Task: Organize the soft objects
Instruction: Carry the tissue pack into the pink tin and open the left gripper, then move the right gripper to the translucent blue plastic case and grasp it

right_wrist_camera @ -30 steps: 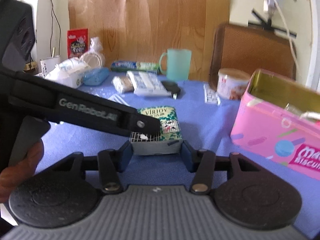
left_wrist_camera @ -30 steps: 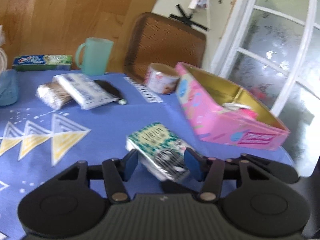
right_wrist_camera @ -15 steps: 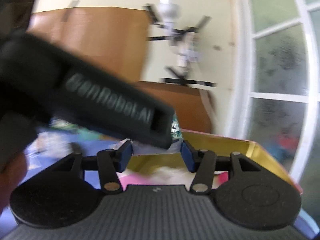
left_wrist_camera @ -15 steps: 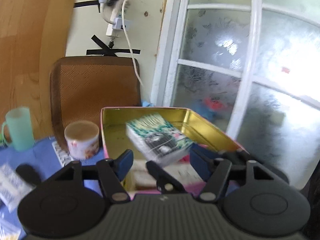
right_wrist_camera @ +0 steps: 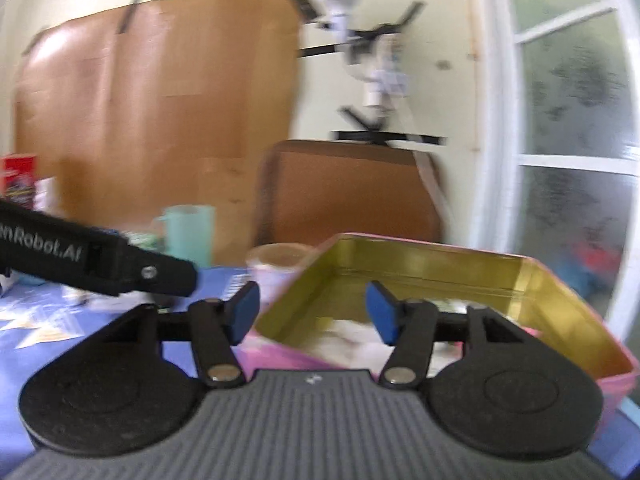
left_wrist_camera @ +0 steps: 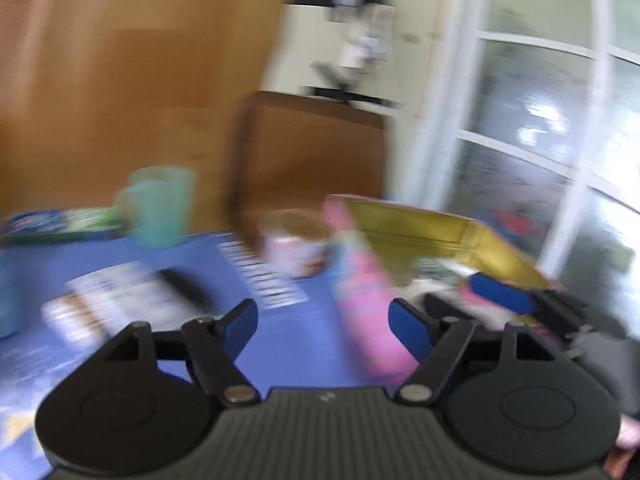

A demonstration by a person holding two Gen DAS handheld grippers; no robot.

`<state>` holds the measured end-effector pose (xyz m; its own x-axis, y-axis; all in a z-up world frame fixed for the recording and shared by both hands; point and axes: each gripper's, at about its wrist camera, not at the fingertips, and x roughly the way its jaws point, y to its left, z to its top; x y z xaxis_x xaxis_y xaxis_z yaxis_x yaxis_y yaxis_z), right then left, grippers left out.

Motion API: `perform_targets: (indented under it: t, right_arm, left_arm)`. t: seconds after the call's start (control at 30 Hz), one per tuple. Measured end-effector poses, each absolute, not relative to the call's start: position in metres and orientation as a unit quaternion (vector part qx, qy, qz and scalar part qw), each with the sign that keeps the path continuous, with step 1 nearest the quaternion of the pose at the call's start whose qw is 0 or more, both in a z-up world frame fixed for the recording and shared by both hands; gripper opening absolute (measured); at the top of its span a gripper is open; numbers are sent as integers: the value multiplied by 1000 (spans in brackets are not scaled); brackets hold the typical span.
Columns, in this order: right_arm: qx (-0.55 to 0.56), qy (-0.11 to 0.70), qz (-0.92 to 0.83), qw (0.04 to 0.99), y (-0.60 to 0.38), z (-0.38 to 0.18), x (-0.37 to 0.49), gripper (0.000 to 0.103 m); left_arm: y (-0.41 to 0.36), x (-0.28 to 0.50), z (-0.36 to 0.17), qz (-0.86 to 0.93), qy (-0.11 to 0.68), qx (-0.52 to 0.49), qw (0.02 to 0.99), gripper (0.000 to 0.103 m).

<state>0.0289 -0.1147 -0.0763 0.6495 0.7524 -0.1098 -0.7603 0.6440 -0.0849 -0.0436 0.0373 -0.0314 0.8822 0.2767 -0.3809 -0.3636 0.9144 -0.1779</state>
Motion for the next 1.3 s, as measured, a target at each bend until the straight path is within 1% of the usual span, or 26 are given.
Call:
perform_targets:
  t: [0.03, 0.27, 0.33, 0.4, 0.43, 0.57, 0.63, 0.67, 0.7, 0.73, 0.77, 0.8, 0.87, 0.9, 0.93, 1.1, 1.17, 1.2, 1.23, 1.3]
  right_arm:
    - [-69, 42, 439, 895, -105, -75, 25, 48]
    - [-85, 137, 568, 807, -14, -57, 4, 47]
    - [-84, 157, 599, 781, 24, -46, -2, 47]
    - [-93, 171, 618, 762, 67, -38, -13, 47]
    - [-100, 181, 626, 752, 90, -35, -16, 47]
    - [-147, 233, 637, 720, 183, -38, -33, 47]
    - [-168, 253, 631, 714, 212, -47, -39, 47]
    - [-175, 261, 629, 711, 223, -49, -39, 47]
    - [-178, 267, 630, 707, 231, -53, -40, 50]
    - [-176, 273, 634, 702, 237, -55, -40, 58]
    - [-177, 282, 634, 698, 239, -58, -39, 62]
    - [-177, 291, 634, 694, 244, -60, -38, 63]
    - [-191, 303, 626, 693, 251, -66, -38, 62]
    - [-199, 310, 623, 690, 254, -70, -38, 59]
    - [-197, 301, 624, 693, 251, -71, -38, 58]
    - [-200, 291, 619, 702, 219, -71, -36, 57]
    - [-195, 292, 623, 699, 189, -71, -35, 57]
    - [-175, 312, 623, 696, 176, -71, -29, 57]
    - [-153, 331, 625, 690, 159, -71, -21, 57]
    - [-117, 345, 633, 683, 122, -70, -6, 56]
  left_arm:
    - [49, -58, -36, 189, 178, -131, 957, 74]
    - [120, -149, -68, 349, 170, -150, 909, 75]
    - [132, -171, -73, 373, 153, -167, 900, 75]
    - [141, -191, -76, 378, 120, -209, 894, 75]
    - [143, -199, -75, 378, 97, -219, 894, 77]
    - [145, -206, -75, 380, 67, -232, 893, 79]
    - [147, -208, -75, 374, 57, -240, 894, 79]
    - [148, -209, -76, 370, 53, -246, 894, 79]
    - [149, -211, -76, 367, 48, -250, 895, 79]
    - [150, -213, -76, 365, 44, -254, 895, 79]
    - [151, -214, -77, 362, 40, -256, 895, 79]
    - [151, -215, -77, 360, 38, -258, 896, 81]
    - [149, -215, -77, 357, 34, -257, 897, 82]
    - [150, -215, -77, 356, 33, -256, 898, 82]
    - [149, -215, -77, 356, 32, -254, 899, 82]
    - [148, -214, -77, 356, 34, -251, 900, 82]
    - [149, -212, -78, 338, 44, -254, 905, 95]
    - [147, -210, -77, 318, 45, -248, 914, 102]
    - [140, -206, -76, 299, 47, -228, 925, 103]
    - [116, -194, -72, 290, 60, -156, 943, 103]
